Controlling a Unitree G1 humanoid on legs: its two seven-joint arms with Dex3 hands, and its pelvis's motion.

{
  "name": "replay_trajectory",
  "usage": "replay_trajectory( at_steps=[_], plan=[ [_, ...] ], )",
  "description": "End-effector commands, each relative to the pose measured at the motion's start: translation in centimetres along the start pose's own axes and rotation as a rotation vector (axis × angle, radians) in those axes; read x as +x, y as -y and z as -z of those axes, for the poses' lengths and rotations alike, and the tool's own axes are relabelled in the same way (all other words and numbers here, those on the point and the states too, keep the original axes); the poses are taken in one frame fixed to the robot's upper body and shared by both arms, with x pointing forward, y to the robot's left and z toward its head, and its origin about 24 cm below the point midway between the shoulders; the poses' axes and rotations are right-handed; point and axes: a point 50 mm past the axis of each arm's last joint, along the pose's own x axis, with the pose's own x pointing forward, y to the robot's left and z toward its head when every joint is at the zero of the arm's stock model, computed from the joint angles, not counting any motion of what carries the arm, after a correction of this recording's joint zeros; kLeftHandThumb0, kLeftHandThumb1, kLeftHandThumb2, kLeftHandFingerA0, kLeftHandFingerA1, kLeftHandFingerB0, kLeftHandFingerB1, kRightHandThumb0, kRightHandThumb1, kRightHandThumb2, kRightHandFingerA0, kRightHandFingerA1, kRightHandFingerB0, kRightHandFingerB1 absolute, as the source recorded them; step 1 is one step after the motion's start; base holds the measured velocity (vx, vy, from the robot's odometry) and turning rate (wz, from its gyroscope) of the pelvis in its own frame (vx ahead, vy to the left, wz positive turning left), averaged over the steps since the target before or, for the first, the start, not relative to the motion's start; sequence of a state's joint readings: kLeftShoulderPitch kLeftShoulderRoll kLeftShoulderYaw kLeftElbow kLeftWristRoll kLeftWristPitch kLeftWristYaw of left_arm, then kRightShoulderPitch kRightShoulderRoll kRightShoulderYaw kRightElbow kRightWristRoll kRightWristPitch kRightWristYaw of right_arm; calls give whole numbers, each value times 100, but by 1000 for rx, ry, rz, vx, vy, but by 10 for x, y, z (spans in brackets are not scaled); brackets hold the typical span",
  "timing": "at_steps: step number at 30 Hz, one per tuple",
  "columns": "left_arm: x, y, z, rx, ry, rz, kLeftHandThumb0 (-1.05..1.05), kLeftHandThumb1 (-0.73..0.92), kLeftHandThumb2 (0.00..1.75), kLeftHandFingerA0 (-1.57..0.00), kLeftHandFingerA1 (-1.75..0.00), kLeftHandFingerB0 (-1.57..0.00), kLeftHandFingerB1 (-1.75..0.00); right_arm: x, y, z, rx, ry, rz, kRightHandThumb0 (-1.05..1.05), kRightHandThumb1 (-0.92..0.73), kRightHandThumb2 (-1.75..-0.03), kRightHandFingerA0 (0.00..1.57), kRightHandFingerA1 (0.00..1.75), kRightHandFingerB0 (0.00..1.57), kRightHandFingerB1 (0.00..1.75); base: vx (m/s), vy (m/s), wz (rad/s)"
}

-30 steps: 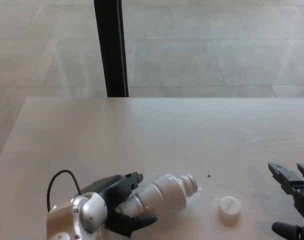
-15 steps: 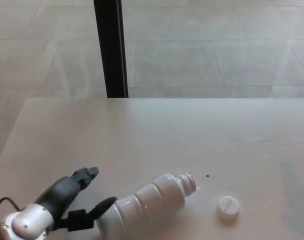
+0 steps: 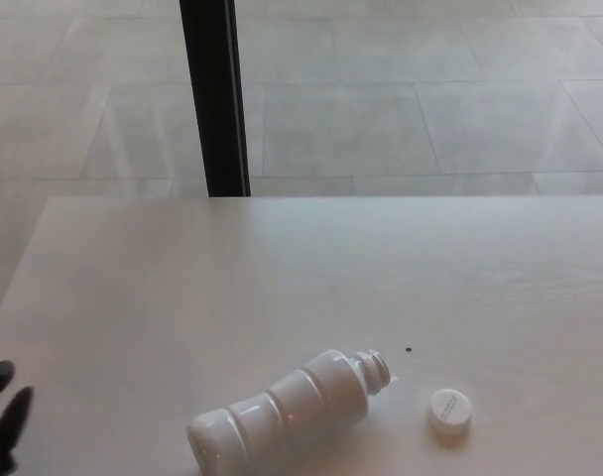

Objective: The robot uses its left hand to to lift the bottle kept on the middle of the desk and tilts it towards its right hand. It then uses its right hand to rotate its cap to open it and places the bottle and cap back on the desk

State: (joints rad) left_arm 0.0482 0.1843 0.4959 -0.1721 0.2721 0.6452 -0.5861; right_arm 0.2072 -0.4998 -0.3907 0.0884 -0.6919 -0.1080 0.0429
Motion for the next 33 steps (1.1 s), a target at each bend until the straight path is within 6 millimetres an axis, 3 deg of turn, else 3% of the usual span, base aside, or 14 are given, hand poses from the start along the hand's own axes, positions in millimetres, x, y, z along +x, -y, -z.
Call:
replay_trajectory(
  at_steps=[1, 5, 11, 18, 19, 20, 21, 22, 24, 25, 28, 29, 31, 33],
  plan=[
    [-194, -116, 237, -1538, 339, -1303, -105, 89, 108, 0, -9, 0, -15, -115, 26, 188, 1432, -777, 1038, -81, -89, -65, 0, 37, 0, 11, 0, 0, 0],
    [-206, -90, 259, -1448, 36, -1310, -78, 92, 87, 0, 0, 0, 0, -121, 2, 186, 1550, -821, 1077, -77, -87, -65, 0, 17, 0, 23, 0, 0, 0],
    [-217, -58, 285, -1223, -264, -1260, -105, 92, 112, 0, -11, 0, -17, -137, -44, 183, 1520, -979, 965, -74, -82, -64, 0, 52, 0, 49, 0, 0, 0],
    [-221, -35, 300, -1094, -518, -1032, -71, 92, 71, 0, -25, 0, 0, -153, -74, 180, 1458, -1106, 753, -78, -84, -68, 0, 42, 0, 16, 0, 0, 0],
    [-220, -31, 300, -907, -646, -859, -64, 92, 69, -1, -74, 0, -44, -157, -80, 176, 1391, -1135, 691, -87, -59, -103, 0, 65, 0, 51, 0, 0, 0],
    [-215, -30, 300, -764, -755, -770, -66, 74, 97, -14, -65, -11, -58, -158, -84, 175, 1387, -1145, 658, -86, -59, -103, 0, 64, 0, 49, 0, 0, 0],
    [-202, -28, 300, -506, -857, -578, -53, 88, 66, -25, -70, -23, -60, -161, -93, 172, 1386, -1154, 601, -80, -82, -67, 0, 45, 0, 24, 0, 0, 0],
    [-197, -26, 300, -455, -881, -530, -52, 81, 63, -33, -73, -34, -62, -163, -96, 171, 1375, -1167, 569, -88, -58, -102, 0, 63, 0, 49, 0, 0, 0],
    [-194, -24, 301, -332, -950, -435, -59, 83, 65, -45, -71, -39, -60, -168, -99, 171, 1349, -1179, 534, -83, -81, -65, 0, 50, 0, 25, 0, 0, 0],
    [-194, -22, 301, -341, -944, -390, -68, 87, 66, -29, -69, -30, -61, -171, -101, 171, 1363, -1183, 528, -87, -54, -100, 0, 68, 0, 54, 0, 0, 0],
    [-192, -19, 300, -484, -897, -394, -65, 84, 65, -20, -71, -23, -61, -172, -106, 170, 1408, -1188, 506, -83, -77, -65, 0, 61, 0, 26, 0, 0, 0],
    [-192, -19, 300, -572, -865, -470, -36, 61, 112, -11, -61, -9, -58, -171, -107, 170, 1406, -1190, 495, -89, -57, -101, 0, 63, 0, 48, 0, 0, 0],
    [-198, -18, 299, -568, -803, -537, -36, 63, 115, -9, -59, -9, -59, -172, -110, 169, 1369, -1185, 451, -90, -57, -102, 0, 65, 0, 50, 0, 0, 0],
    [-198, -19, 300, -580, -783, -555, -62, 87, 65, -12, -75, -1, -44, -173, -110, 170, 1347, -1187, 426, -89, -57, -102, 0, 63, 0, 48, 0, 0, 0]
  ],
)
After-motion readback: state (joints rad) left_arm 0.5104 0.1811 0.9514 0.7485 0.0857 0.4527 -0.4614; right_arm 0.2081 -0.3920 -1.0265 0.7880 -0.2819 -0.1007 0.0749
